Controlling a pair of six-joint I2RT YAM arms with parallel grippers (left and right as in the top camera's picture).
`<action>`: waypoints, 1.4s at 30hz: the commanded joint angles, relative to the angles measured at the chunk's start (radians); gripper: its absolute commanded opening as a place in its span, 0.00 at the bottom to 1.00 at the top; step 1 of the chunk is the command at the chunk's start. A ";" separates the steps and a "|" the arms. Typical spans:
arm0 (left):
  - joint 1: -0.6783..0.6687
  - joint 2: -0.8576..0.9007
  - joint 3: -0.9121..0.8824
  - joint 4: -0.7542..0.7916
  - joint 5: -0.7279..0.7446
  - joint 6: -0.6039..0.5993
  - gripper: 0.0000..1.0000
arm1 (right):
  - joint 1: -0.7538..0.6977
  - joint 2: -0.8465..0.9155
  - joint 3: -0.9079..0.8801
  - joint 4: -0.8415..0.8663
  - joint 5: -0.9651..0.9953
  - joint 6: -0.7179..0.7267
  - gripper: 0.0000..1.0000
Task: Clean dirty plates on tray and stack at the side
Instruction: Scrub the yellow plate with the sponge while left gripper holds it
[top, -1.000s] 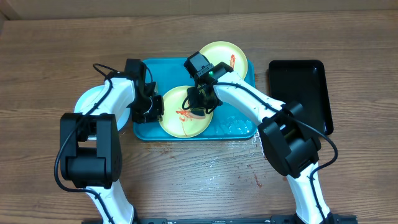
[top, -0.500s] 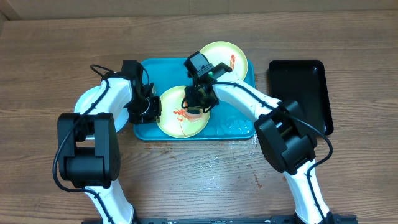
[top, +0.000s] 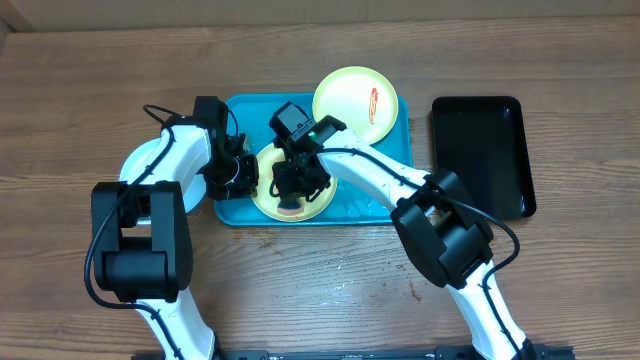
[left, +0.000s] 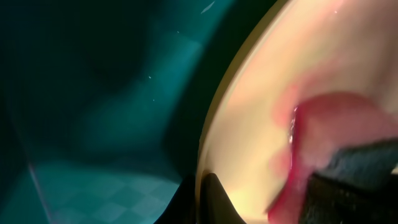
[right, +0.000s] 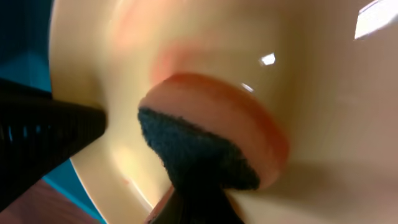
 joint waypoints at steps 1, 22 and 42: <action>-0.005 0.053 -0.034 -0.006 -0.025 0.041 0.04 | 0.006 0.050 0.023 -0.078 0.046 -0.027 0.04; -0.005 0.053 -0.034 -0.020 -0.026 0.041 0.04 | -0.037 0.050 0.096 0.031 0.420 -0.122 0.04; -0.005 0.053 -0.034 -0.025 -0.028 0.041 0.04 | -0.008 0.050 0.094 -0.126 -0.011 -0.101 0.04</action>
